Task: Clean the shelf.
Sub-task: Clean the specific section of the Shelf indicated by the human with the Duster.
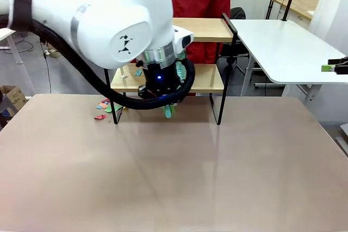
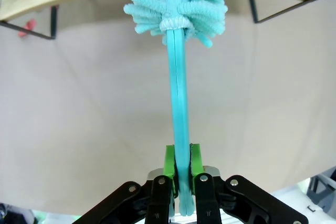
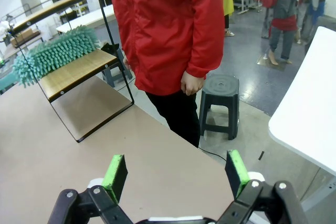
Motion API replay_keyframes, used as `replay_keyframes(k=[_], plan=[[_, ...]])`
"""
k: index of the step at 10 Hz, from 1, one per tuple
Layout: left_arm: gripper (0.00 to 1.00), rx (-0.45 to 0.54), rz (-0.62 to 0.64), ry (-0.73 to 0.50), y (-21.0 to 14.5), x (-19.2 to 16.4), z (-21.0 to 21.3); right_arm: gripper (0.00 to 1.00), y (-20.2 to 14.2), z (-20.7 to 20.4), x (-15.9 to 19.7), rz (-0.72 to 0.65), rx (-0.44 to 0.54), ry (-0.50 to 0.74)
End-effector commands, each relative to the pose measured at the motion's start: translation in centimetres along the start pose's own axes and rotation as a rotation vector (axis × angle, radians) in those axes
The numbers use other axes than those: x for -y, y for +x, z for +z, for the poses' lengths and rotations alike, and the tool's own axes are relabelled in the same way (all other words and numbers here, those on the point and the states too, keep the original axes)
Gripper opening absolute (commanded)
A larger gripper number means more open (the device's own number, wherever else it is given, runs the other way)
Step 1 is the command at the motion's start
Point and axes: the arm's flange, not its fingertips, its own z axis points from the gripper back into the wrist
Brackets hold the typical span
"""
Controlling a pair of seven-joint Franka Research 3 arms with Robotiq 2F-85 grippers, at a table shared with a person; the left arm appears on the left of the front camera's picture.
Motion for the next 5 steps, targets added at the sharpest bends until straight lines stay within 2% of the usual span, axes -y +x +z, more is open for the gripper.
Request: replay_keyframes(k=[1,5], plan=[[0.13,-0.05,-0.007,0.037,-0.4,-3.0,0.2,1.0,0.2,0.0,-0.2,0.003,-0.002,0.001],[0.13,-0.08,-0.007,0.148,0.1,-7.4,1.5,1.0,0.2,0.0,-0.2,0.003,-0.002,0.001]])
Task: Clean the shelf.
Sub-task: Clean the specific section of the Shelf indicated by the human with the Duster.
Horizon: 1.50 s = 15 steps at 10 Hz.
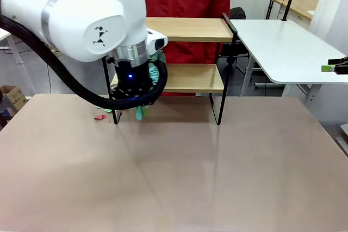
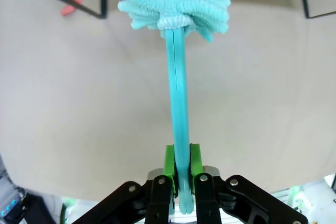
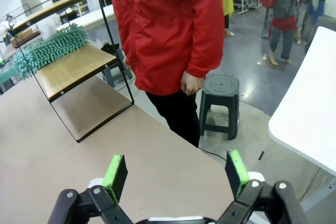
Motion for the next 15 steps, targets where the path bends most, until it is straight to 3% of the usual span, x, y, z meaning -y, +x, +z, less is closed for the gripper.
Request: replay_keyframes(k=[1,5,9,13,15], plan=[[0.13,-0.023,-0.007,0.036,-0.6,-2.0,0.6,1.0,0.2,0.0,-0.2,0.003,-0.002,0.001],[0.13,-0.028,0.024,0.122,-1.3,-5.4,0.9,1.0,0.2,0.0,-0.2,0.003,-0.002,0.001],[0.13,0.003,0.052,0.302,-2.3,-6.3,2.2,1.0,0.2,0.0,-0.2,0.003,-0.002,0.001],[0.13,0.121,0.092,0.449,-3.9,-4.7,5.2,1.0,0.2,0.0,-0.2,0.003,-0.002,0.001],[0.13,0.147,0.082,0.437,-4.1,-3.4,5.9,1.0,0.2,0.0,-0.2,0.003,-0.002,0.001]])
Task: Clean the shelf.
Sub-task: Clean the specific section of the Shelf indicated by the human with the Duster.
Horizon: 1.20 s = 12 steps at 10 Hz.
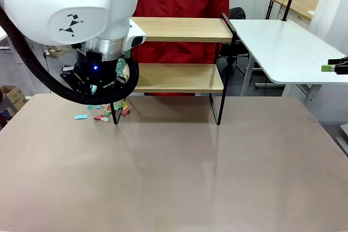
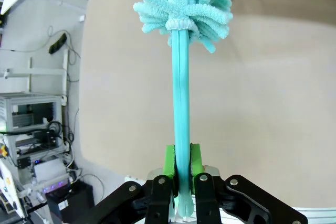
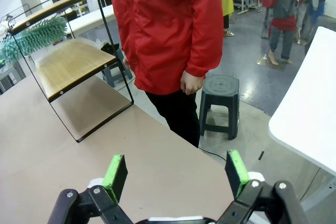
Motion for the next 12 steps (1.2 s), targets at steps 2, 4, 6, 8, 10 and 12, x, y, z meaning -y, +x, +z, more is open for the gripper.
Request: replay_keyframes(k=[2,4,6,8,10,12], plan=[[0.13,-0.014,-0.004,-0.007,0.1,-0.3,-0.7,1.0,0.2,0.0,-0.2,0.003,-0.002,0.001],[0.13,-0.002,-0.01,-0.008,0.1,0.4,-0.1,1.0,0.2,0.0,-0.2,0.003,-0.002,0.001],[0.13,0.119,-0.074,-0.194,0.7,0.7,0.2,1.0,0.2,0.0,-0.2,0.003,-0.002,0.001],[0.13,0.168,-0.156,-0.274,0.6,-0.3,0.0,1.0,0.2,0.0,-0.2,0.003,-0.002,0.001],[0.13,0.197,-0.263,-0.331,0.1,-1.9,-0.4,1.0,0.2,0.0,-0.2,0.003,-0.002,0.001],[0.13,0.235,-0.397,-0.432,-0.1,-4.2,-0.8,1.0,0.2,0.0,-0.2,0.003,-0.002,0.001]])
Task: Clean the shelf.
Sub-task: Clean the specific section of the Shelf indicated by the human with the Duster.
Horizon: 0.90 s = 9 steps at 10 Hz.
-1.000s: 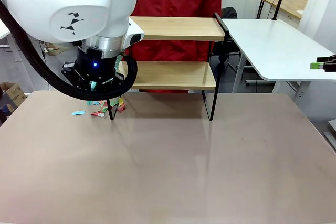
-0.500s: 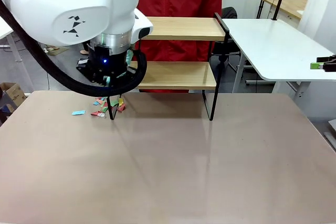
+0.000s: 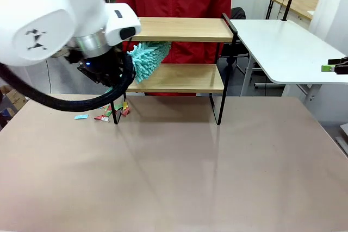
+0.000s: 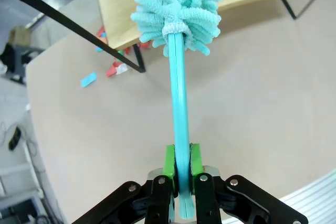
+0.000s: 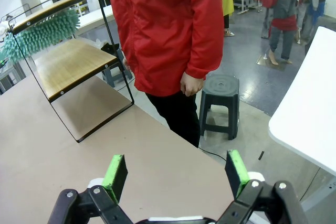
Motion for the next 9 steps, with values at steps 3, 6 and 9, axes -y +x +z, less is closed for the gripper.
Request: replay_keyframes(k=[3,6,9], plan=[[0.13,0.039,-0.251,-0.162,-2.2,-5.5,1.7,1.0,0.2,0.0,-0.2,0.003,-0.002,0.001],[0.13,0.049,-0.507,-0.261,-3.0,-8.3,1.6,1.0,0.2,0.0,-0.2,0.003,-0.002,0.001],[0.13,-0.017,-0.68,-0.303,-2.6,-10.9,3.2,1.0,0.2,0.0,-0.2,0.003,-0.002,0.001]])
